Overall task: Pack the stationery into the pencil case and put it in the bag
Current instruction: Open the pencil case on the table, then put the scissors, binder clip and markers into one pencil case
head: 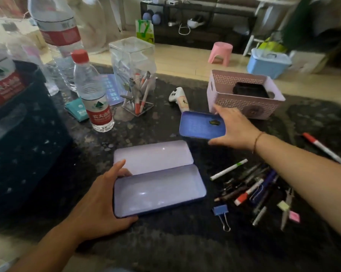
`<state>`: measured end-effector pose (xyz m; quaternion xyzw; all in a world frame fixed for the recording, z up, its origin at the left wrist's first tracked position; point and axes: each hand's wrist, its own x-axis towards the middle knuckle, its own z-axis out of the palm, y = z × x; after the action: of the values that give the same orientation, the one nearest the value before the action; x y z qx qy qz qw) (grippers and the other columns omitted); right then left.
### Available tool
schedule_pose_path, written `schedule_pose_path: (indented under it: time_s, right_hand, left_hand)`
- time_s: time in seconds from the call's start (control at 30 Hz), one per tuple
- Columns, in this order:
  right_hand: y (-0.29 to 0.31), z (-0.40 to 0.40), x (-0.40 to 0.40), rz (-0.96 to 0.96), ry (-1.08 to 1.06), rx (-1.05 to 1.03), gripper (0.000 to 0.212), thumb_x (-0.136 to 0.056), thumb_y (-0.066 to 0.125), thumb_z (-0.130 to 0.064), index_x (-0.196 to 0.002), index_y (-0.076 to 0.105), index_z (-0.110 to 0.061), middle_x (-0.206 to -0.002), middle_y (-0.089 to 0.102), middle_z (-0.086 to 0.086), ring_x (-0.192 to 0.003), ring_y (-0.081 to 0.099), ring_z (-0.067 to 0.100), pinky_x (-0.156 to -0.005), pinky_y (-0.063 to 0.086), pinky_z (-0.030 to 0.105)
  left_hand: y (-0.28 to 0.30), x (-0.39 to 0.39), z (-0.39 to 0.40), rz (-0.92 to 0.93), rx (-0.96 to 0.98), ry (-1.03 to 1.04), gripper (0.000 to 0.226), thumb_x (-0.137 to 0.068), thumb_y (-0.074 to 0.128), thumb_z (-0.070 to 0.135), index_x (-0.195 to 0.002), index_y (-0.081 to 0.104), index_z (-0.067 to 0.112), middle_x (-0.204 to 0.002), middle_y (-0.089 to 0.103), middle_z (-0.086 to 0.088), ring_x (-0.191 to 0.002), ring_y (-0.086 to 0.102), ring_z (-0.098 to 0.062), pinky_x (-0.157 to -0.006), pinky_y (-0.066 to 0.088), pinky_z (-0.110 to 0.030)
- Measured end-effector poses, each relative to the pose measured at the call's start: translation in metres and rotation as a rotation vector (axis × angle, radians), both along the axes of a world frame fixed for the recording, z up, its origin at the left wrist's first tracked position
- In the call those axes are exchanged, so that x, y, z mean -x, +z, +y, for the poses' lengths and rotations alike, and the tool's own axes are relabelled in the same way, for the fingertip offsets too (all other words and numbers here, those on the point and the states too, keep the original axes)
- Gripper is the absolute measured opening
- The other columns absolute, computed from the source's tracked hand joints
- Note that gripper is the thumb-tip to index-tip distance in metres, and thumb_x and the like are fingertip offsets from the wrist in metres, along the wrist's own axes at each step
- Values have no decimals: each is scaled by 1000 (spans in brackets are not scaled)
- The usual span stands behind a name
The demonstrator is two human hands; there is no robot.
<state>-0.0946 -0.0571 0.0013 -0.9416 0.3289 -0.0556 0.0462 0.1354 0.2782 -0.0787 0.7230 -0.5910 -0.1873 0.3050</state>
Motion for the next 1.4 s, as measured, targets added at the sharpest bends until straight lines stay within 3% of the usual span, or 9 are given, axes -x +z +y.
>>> schedule_pose_path:
  time_s: [0.13, 0.3, 0.47, 0.57, 0.77, 0.97, 1.2, 1.3, 1.4]
  right_hand:
    - [-29, -42, 5, 135, -143, -76, 121, -56, 76, -63, -149, 14, -18, -137, 48, 12, -123, 43, 35, -102, 37, 47]
    - [-47, -50, 12, 169, -148, -145, 108, -62, 69, -66, -148, 20, -24, -145, 42, 5, -132, 37, 28, -109, 28, 50]
    - [-37, -13, 72, -166, 71, -5, 39, -80, 66, -40, -110, 63, -15, -113, 64, 9, -110, 55, 30, -96, 44, 44]
    - [-28, 16, 139, -102, 89, 50, 13, -79, 70, -20, -91, 66, -17, -96, 67, 3, -95, 60, 24, -86, 49, 36]
    - [-34, 59, 219, 84, 32, -62, 23, -83, 66, -24, -106, 67, -26, -115, 63, -6, -112, 54, 11, -98, 40, 23]
    - [-35, 55, 239, 252, 120, 67, 44, -74, 71, -11, -112, 63, -31, -131, 55, -5, -124, 48, 15, -103, 39, 31]
    - [-13, 41, 249, 517, 105, 152, 29, -65, 79, -33, -87, 61, -37, -119, 62, -4, -115, 56, 23, -83, 54, 36]
    - [-4, 42, 269, 499, 64, 169, 21, -76, 67, -27, -89, 56, -39, -109, 63, -11, -112, 57, 15, -90, 48, 34]
    - [-4, 42, 294, 166, -86, 149, 30, -76, 56, -24, -89, 44, -49, -91, 60, -16, -92, 61, 11, -82, 51, 39]
  left_hand:
    - [-3, -1, -4, 8, 59, -17, 125, -52, 85, 59, -153, 15, 32, -139, 34, 34, -130, 33, 12, -105, 26, -10]
    - [-4, 1, -1, -20, 58, -44, 127, -51, 86, 58, -154, 16, 30, -140, 43, 21, -131, 43, -5, -106, 34, -35]
    - [-17, -22, -21, 34, -76, -44, 105, -39, 86, 68, -133, 39, 61, -147, 41, 8, -135, 38, -11, -117, 24, -33]
    - [-16, -13, -13, -52, 3, -83, 120, -48, 88, 55, -150, 29, 33, -139, 45, 16, -127, 48, -16, -106, 38, -48]
    - [-13, -11, -12, -82, 34, -49, 123, -44, 89, 55, -150, 30, 32, -132, 51, 12, -119, 54, -21, -100, 44, -55]
    - [-3, -5, -6, -114, 28, -82, 115, -51, 82, 65, -149, 31, 34, -137, 44, 24, -120, 52, -16, -100, 44, -50]
    - [3, -1, -6, -111, 27, -74, 109, -56, 76, 71, -149, 28, 38, -135, 52, 7, -121, 53, -21, -100, 45, -56]
    - [3, -1, -2, -126, 45, -89, 111, -55, 78, 68, -149, 28, 38, -137, 50, 10, -123, 52, -18, -102, 45, -51]
    - [5, 4, 4, -134, 54, -102, 110, -57, 76, 71, -149, 24, 42, -140, 41, 24, -125, 45, -6, -105, 40, -38]
